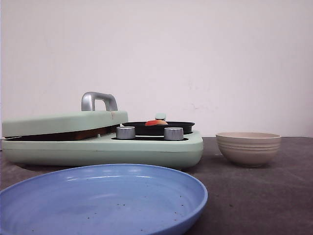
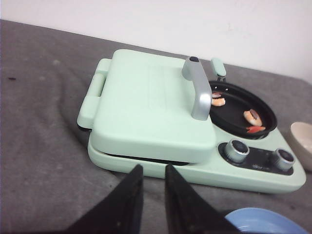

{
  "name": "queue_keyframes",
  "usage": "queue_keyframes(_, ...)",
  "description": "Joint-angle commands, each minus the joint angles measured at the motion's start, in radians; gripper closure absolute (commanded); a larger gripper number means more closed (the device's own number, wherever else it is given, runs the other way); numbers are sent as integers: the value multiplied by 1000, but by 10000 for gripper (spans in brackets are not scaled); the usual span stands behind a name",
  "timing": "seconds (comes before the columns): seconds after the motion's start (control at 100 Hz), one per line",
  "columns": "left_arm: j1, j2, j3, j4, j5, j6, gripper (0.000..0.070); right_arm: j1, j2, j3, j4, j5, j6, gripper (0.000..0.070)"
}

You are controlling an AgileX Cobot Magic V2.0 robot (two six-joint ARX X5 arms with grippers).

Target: Make breakfast with bread and shrimp

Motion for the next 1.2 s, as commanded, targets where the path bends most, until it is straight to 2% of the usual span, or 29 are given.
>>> queue_keyframes(0.0, -3, 0, 6, 14, 4, -56, 700, 4, 2, 3, 13, 0, 13, 700)
queue_keyframes(0.74, 12, -37, 2, -10, 0, -55, 700, 4, 2, 3, 13, 0, 11, 700)
queue_keyframes(0.8, 35, -83, -14, -26, 0, -6, 700, 4, 2, 3, 13, 0, 10, 700)
queue_keyframes(0.85, 63, -130, -39, 4, -5, 64, 700, 4, 2, 3, 13, 0, 10, 700)
queue_keyframes(0.99, 169, -191, -143, 201, -3, 266, 700, 4, 2, 3, 13, 0, 11, 700)
queue_keyframes(1.19, 287, -191, -291, 329, 108, 344, 700, 3, -3, 3, 17, 0, 10, 700)
